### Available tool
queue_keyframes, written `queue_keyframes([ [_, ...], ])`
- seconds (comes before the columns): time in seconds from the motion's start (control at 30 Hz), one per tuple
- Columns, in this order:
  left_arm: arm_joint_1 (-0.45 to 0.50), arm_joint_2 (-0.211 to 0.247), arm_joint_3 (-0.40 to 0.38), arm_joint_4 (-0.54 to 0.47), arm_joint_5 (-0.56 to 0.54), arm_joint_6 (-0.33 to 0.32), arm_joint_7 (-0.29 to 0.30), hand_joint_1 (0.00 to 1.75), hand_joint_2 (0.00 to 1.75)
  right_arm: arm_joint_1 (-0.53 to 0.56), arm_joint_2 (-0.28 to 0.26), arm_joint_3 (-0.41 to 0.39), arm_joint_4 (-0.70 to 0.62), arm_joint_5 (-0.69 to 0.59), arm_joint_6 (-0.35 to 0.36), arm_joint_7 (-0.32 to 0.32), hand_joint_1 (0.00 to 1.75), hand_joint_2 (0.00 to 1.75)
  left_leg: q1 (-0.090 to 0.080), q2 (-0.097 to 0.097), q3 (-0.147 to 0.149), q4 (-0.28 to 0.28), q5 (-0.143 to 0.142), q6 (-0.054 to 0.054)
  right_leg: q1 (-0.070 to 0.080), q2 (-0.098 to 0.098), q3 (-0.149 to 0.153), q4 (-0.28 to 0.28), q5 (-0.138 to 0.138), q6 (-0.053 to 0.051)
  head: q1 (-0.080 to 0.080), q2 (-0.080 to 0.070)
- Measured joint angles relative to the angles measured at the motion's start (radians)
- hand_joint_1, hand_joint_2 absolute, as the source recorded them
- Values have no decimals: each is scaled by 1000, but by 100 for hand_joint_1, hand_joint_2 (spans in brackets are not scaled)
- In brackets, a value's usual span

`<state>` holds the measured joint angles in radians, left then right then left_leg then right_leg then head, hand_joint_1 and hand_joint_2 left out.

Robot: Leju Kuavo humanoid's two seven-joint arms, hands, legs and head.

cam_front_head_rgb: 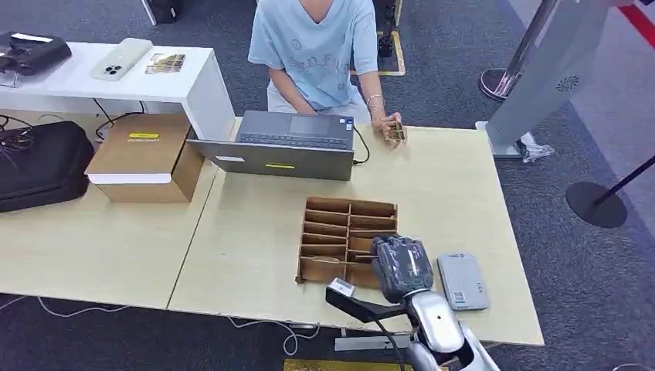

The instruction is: Pass the card to the sensor for recognition and then transmit it.

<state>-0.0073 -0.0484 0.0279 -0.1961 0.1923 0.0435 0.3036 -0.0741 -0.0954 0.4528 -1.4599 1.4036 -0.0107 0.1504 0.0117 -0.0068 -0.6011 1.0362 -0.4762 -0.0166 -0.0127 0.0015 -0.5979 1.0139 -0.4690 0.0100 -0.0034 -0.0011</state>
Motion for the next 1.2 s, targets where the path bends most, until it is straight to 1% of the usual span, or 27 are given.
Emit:
queue_keyframes([
  [0.07,-1,1,4,0,2,0,0,0,0,1,0,-2,-2,-77,14,-40,136,175,0,0,0,0,0,0,0,0,0,0,0,0,0,0],
  [0.13,-2,2,4,0,5,-2,0,0,0,8,0,-13,-12,-219,39,-105,140,175,0,0,0,0,0,0,0,0,0,0,0,0,0,0],
  [0.23,-4,4,5,0,6,-4,2,0,0,17,-6,-36,-25,-369,63,-180,138,175,0,0,0,0,0,0,0,0,0,0,0,0,0,0],
  [0.37,-7,6,5,0,8,-5,2,0,0,25,-30,-77,-48,-523,95,-254,136,175,0,0,0,0,0,0,0,0,0,0,0,0,0,0],
  [0.43,-8,6,5,0,8,-5,2,0,0,31,-46,-98,-64,-582,118,-282,141,175,0,0,0,0,0,0,0,0,0,0,0,0,0,0],
  [0.47,-8,7,5,0,8,-5,2,0,0,34,-54,-108,-72,-609,127,-293,138,175,0,0,0,0,0,0,0,0,0,0,0,0,0,0],
  [0.5,-8,7,5,0,8,-5,2,0,0,36,-61,-118,-78,-629,133,-305,143,175,0,0,0,0,0,0,0,0,0,0,0,0,0,0],
  [0.57,-8,7,6,0,8,-5,2,0,0,45,-76,-141,-95,-677,147,-334,143,175,0,0,0,0,0,0,0,0,0,0,0,0,0,0],
  [0.6,-8,8,6,0,8,-5,2,0,0,48,-81,-152,-104,-700,156,-348,152,175,0,0,0,0,0,0,0,0,0,0,0,0,0,0],
  [0.63,-8,7,6,0,8,-5,2,0,0,51,-86,-163,-112,-729,166,-366,155,175,0,0,0,0,0,0,0,0,0,0,0,0,0,0],
  [0.67,-8,7,6,0,8,-5,2,0,0,53,-89,-173,-119,-749,170,-380,155,175,0,0,0,0,0,0,0,0,0,0,0,0,0,0],
  [0.7,-8,7,6,0,8,-5,2,0,0,53,-91,-184,-127,-766,177,-394,161,175,0,0,0,0,0,0,0,0,0,0,0,0,0,0],
  [0.8,-9,6,6,0,6,-5,2,0,0,51,-92,-208,-146,-824,190,-450,159,175,0,0,0,0,0,0,0,0,0,0,0,0,0,0],
  [0.83,-9,5,6,0,6,-4,1,0,0,49,-92,-212,-152,-840,196,-470,166,175,0,0,0,0,0,0,0,0,0,0,0,0,0,0],
  [0.87,-10,5,6,0,5,-4,1,0,0,45,-92,-215,-156,-850,198,-484,166,175,0,0,0,0,0,0,0,0,0,0,0,0,0,0],
  [0.9,-10,4,6,0,5,-4,1,0,0,40,-92,-217,-159,-866,201,-500,171,175,0,0,0,0,0,0,0,0,0,0,0,0,0,0],
  [0.93,-10,3,6,0,3,-4,1,0,0,32,-91,-218,-163,-889,213,-525,175,175,0,0,0,0,0,0,0,0,0,0,0,0,0,0],
  [0.97,-12,3,6,0,0,-5,0,0,0,20,-90,-218,-165,-911,225,-550,175,175,0,0,0,0,0,0,0,0,0,0,0,0,0,0],
  [1.07,-14,4,6,0,-11,-14,-2,0,0,-26,-81,-217,-170,-968,270,-592,175,175,0,0,0,0,0,0,0,0,0,0,0,0,0,0],
  [1.2,-17,4,6,0,-25,-26,-6,0,0,-100,-60,-198,-170,-1012,304,-602,175,175,0,0,0,0,1,0,0,0,0,0,0,0,0,0],
])
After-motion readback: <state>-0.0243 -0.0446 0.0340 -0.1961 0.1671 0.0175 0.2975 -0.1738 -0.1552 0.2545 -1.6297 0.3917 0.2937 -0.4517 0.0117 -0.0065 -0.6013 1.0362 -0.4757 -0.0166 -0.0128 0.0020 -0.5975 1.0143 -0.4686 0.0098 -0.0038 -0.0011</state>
